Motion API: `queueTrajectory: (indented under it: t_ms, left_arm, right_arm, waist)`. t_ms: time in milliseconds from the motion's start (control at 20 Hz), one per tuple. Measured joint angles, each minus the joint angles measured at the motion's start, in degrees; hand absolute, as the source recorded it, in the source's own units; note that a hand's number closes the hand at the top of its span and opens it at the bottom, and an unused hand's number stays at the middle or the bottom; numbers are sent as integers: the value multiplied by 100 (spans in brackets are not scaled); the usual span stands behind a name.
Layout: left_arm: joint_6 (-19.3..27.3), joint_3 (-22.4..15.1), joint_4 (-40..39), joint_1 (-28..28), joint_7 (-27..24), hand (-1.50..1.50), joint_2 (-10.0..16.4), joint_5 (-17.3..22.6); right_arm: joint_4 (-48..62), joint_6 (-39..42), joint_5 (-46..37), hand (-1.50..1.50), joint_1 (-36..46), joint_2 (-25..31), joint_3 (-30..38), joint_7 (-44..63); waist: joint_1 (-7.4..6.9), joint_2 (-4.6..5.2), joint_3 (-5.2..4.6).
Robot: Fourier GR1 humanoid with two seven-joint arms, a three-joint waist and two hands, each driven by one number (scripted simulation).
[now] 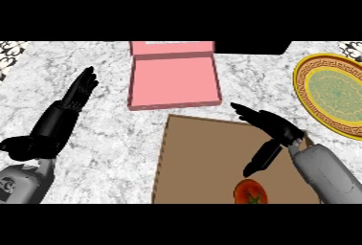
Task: Pick the tomato from the tray and place it in the plate
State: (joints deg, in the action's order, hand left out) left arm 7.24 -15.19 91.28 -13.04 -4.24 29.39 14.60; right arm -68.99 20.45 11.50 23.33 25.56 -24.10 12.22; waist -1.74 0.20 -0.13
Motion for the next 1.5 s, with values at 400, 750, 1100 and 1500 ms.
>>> queueTrajectory:
  t_ms: [400, 750, 1100, 1500]
  left_arm:
    - [-239, -95, 34, 56, -41, 0, 6, -143]
    - [-439, 113, 159, 247, -50, 0, 36, -149]
    - [-472, 134, 204, 194, 91, 0, -70, -243]
    - [-603, 218, 79, 147, 40, 0, -151, -303]
  right_arm:
    - [-899, 533, -1192, -150, 881, 381, -797, 847]
    - [-1769, 1076, -839, -150, 1152, 21, -837, 2978]
    - [-1842, 1443, 602, -150, 1336, 21, -752, 4218]
    - [-1309, 1658, 1366, -150, 1961, 527, -916, 4512]
  waist:
    - [123, -40, 4]
    - [171, -50, 5]
    - [187, -47, 2]
    - [148, -30, 2]
